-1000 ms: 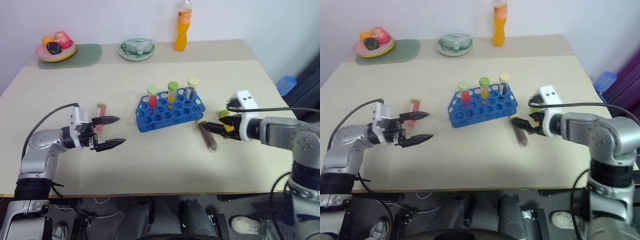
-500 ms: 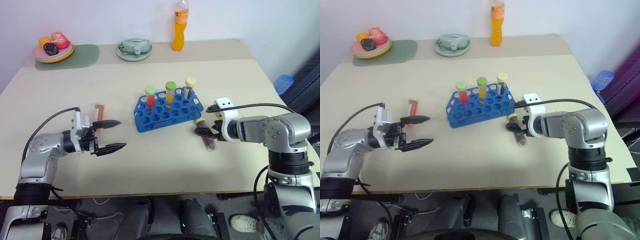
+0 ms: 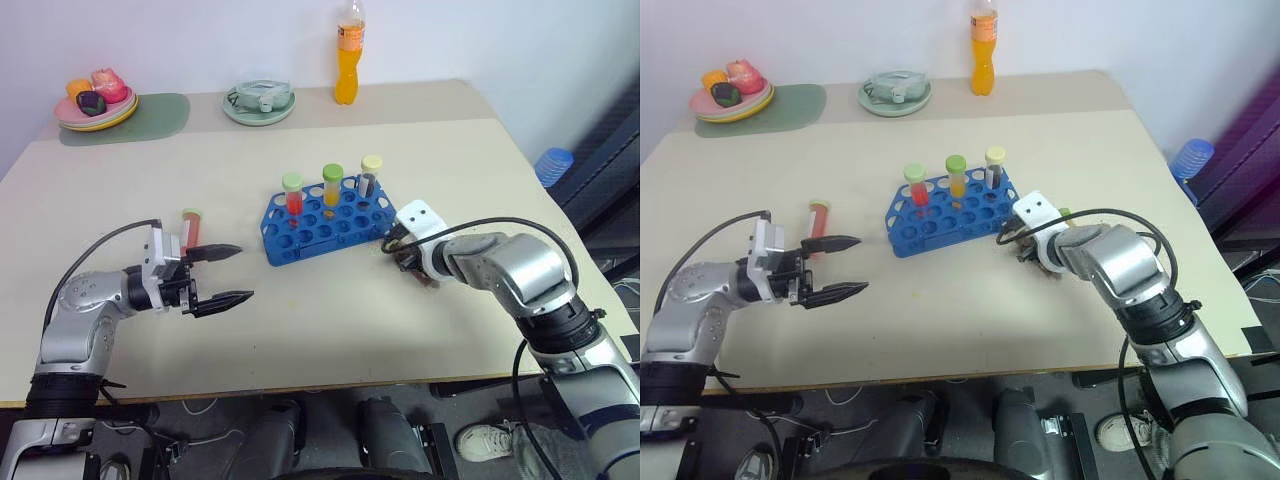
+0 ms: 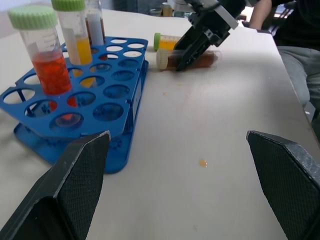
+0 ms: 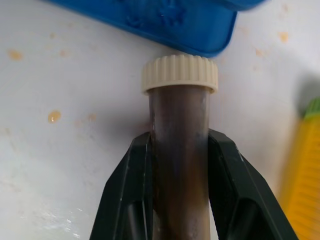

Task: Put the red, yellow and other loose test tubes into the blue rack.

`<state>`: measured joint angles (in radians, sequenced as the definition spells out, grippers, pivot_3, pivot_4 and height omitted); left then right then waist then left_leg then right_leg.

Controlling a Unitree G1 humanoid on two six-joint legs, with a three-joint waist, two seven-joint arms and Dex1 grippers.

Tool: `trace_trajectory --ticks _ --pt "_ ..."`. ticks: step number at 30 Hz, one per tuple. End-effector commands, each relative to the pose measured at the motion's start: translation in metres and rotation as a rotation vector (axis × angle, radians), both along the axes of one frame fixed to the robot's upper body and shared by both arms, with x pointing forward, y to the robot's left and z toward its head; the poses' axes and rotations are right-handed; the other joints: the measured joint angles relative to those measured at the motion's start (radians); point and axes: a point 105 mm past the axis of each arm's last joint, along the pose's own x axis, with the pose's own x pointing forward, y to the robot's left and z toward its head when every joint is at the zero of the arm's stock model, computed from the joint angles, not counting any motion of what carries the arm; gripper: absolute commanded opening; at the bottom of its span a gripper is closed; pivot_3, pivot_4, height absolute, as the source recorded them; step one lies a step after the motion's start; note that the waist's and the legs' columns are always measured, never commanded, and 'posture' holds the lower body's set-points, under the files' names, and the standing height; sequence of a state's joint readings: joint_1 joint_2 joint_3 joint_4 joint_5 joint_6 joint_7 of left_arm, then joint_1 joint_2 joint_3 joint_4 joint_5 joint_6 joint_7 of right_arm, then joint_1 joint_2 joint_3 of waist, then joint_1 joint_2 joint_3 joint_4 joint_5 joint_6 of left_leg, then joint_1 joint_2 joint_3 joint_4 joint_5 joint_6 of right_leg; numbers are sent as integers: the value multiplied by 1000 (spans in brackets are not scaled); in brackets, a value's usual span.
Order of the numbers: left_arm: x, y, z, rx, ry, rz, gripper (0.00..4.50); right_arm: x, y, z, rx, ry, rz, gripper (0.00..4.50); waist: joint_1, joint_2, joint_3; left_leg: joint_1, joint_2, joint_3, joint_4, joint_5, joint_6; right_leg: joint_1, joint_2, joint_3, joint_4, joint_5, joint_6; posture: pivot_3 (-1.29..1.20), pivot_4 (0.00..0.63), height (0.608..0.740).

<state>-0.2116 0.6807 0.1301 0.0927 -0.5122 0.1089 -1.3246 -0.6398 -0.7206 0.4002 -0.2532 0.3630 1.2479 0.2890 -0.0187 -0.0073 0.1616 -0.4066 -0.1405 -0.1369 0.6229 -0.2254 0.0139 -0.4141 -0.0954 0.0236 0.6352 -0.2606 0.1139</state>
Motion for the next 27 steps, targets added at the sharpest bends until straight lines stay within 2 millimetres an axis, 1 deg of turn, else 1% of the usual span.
trace_trajectory --ticks 1,4,5,7,10,13,16,17,19,20,21,24,27 --pt "-2 0 8 -7 -37 0 4500 -21 28 1 21 -62 260 888 5 0 0 0 0 0 0 0 0 -1 0 0 0 0 0 0 150 740" --pt "-1 0 7 -9 -37 9 4500 -49 48 19 186 -57 466 888 4 0 0 -2 0 0 -1 0 0 0 0 0 -1 0 0 0 150 740" --pt "-1 0 7 -10 -37 10 4500 -55 50 25 218 -75 511 888 5 0 0 -2 0 0 -1 0 0 0 0 0 -1 0 0 0 150 740" --pt "0 -1 6 -12 -39 11 4500 -56 52 38 271 -150 536 888 6 0 1 -2 0 0 -1 0 0 0 0 0 -1 0 0 0 150 740" --pt "2 -2 7 -19 -42 13 4500 -50 57 56 398 -280 558 888 8 0 1 -2 0 0 0 0 0 1 0 0 -1 0 0 0 150 740" --pt "6 -7 8 -33 -50 13 4500 -26 60 87 614 -506 473 888 8 0 1 -1 0 0 0 0 0 2 0 0 -1 0 0 0 150 740" --pt "9 -12 9 -48 -58 12 4500 -4 56 108 826 -677 376 888 7 0 1 -1 0 -1 -1 0 -1 1 1 0 -1 0 0 0 150 740" --pt "10 -14 10 -57 -60 11 4500 2 52 110 853 -729 337 888 7 0 1 -1 0 0 -1 0 -1 1 1 0 -1 0 0 0 150 740" --pt "11 -18 9 -62 -62 7 4500 14 46 106 876 -803 261 888 8 0 1 -1 0 0 -1 0 -1 1 1 0 -1 0 0 0 150 740" --pt "11 -18 9 -61 -63 5 4500 17 45 104 878 -823 244 888 9 0 1 -1 0 0 -2 1 -1 0 1 0 -1 0 0 0 150 740" --pt "11 -19 9 -69 -63 8 4500 20 41 104 866 -895 219 888 9 0 1 -1 0 -1 -2 1 -1 -1 1 0 -1 0 0 0 150 740" --pt "13 -20 11 -76 -66 12 4500 22 41 95 852 -1002 197 888 5 0 1 -1 0 0 -2 2 -3 -5 1 0 1 0 0 0 150 740" --pt "14 -21 12 -80 -70 17 4500 24 46 80 840 -1044 185 888 1 1 1 -1 0 1 -3 3 -5 -8 2 1 5 0 0 0 150 740"
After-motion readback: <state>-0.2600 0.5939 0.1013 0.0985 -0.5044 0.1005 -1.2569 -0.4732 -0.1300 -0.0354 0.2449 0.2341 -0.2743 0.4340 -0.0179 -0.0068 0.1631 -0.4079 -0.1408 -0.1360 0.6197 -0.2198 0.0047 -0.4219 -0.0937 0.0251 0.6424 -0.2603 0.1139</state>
